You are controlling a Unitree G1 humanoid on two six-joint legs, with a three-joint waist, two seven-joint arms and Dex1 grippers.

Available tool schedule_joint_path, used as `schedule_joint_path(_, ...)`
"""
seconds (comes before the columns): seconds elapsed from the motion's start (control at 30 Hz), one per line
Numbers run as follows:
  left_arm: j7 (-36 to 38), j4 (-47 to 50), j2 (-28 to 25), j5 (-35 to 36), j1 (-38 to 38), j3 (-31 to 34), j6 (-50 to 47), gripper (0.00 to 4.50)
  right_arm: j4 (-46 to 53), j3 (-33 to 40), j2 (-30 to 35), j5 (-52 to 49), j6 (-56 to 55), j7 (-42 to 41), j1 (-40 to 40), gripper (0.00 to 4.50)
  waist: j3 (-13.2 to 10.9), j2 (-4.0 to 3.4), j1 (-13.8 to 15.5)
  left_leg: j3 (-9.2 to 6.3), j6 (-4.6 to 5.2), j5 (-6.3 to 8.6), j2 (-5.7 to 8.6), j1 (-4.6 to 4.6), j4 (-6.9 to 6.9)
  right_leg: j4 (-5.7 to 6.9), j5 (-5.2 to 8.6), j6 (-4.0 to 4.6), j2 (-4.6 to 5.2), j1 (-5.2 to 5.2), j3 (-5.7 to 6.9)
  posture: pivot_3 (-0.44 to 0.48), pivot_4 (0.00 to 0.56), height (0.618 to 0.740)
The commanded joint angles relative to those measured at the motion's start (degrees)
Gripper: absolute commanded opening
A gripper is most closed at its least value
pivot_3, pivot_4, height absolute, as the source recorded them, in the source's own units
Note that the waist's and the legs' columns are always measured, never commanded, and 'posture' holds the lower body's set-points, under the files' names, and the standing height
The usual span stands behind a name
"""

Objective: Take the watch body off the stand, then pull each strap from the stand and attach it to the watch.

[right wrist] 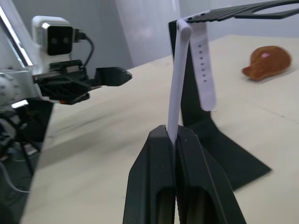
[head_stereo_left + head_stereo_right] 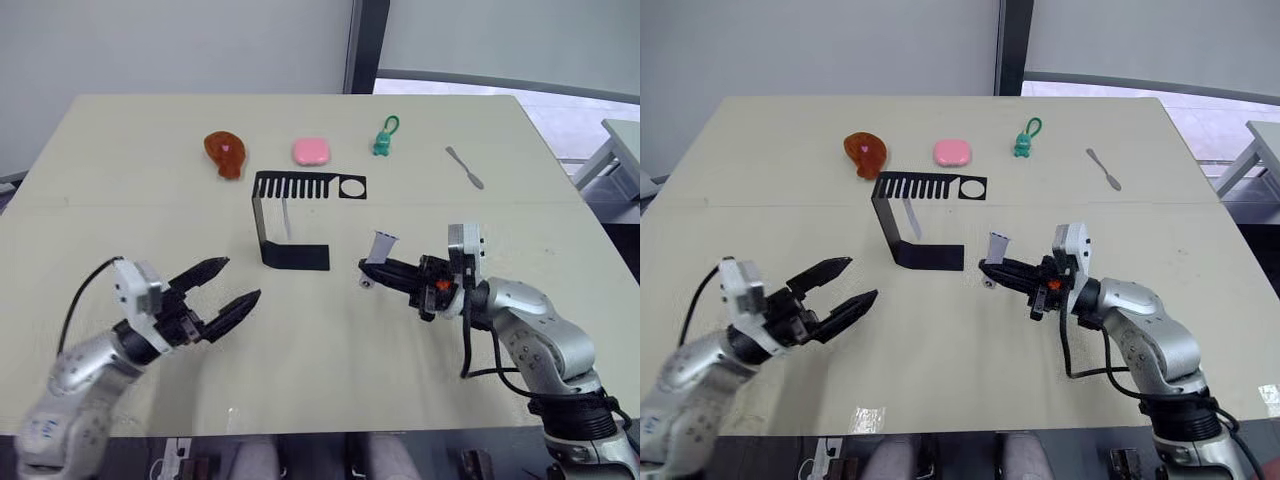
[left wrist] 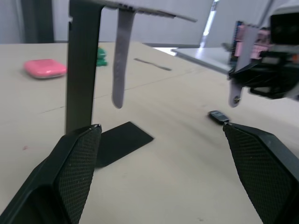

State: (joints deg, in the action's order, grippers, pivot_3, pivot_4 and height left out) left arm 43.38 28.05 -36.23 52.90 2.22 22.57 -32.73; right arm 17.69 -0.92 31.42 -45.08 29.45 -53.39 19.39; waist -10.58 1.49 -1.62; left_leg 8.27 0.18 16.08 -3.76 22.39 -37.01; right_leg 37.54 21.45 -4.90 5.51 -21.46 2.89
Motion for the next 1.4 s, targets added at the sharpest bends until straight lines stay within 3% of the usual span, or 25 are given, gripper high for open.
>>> schedule_joint_path(0.03, -1.03, -1.18, -3.80, 15.61, -4.85, 1.02, -10.26, 4.48, 3.76, -1.17, -1.33, -4.51, 4.51, -0.19, 1.52, 0.00, 0.00, 0.00, 0.01, -0.02, -0.01, 0.00, 0.00, 0.01, 0.00, 0.00, 0.00, 0.00, 0.00, 0.01, 0.00, 0.000, 0.150, 0.740)
schedule_joint_path(0.27, -11.94, -3.13, -1.45, 30.69, -13.55, -5.79, -19.20, 4.48, 4.66, -2.08, -5.78, -14.93, 17.62, 6.02, 6.01, 0.00, -0.01, -0.01, -0.25, -0.02, -0.05, -0.03, 0.01, 0.02, -0.02, 0.03, -0.01, -0.03, 0.00, -0.01, -0.03, 0.000, 0.150, 0.740)
schedule_joint_path(0.5, -12.62, -4.39, 0.64, 30.41, -16.86, -10.07, -20.59, 4.48, 5.53, -3.07, -5.22, -16.42, 21.75, 5.00, 6.79, 0.00, -0.03, 0.03, -0.09, -0.01, -0.06, -0.05, 0.05, 0.04, -0.05, 0.01, -0.01, -0.03, -0.03, -0.02, -0.04, 0.000, 0.150, 0.740)
schedule_joint_path(0.6, -12.46, -4.56, 1.06, 31.15, -17.53, -10.73, -21.21, 3.69, 5.56, -3.03, -5.51, -16.42, 22.47, 5.10, 7.05, 0.00, -0.03, 0.03, -0.11, 0.00, -0.08, -0.06, 0.04, 0.04, -0.03, 0.01, -0.01, -0.03, -0.04, -0.03, -0.05, 0.000, 0.150, 0.740)
schedule_joint_path(0.67, -12.49, -4.92, 1.12, 31.95, -17.99, -11.11, -21.91, 2.77, 5.61, -3.07, -5.80, -16.39, 22.77, 5.26, 7.13, 0.00, -0.03, 0.03, -0.11, 0.00, -0.09, -0.07, 0.03, 0.04, -0.03, 0.01, -0.01, -0.03, -0.05, -0.03, -0.05, 0.000, 0.150, 0.740)
schedule_joint_path(1.4, -13.10, -5.52, 4.53, 31.93, -19.44, -13.64, -22.39, 2.77, 4.45, -4.51, -9.14, -16.20, 26.41, 6.52, 7.62, 0.00, -0.03, 0.03, -0.08, 0.00, -0.10, -0.07, 0.04, 0.06, -0.04, -0.02, -0.01, -0.03, -0.05, -0.04, -0.05, 0.000, 0.150, 0.740)
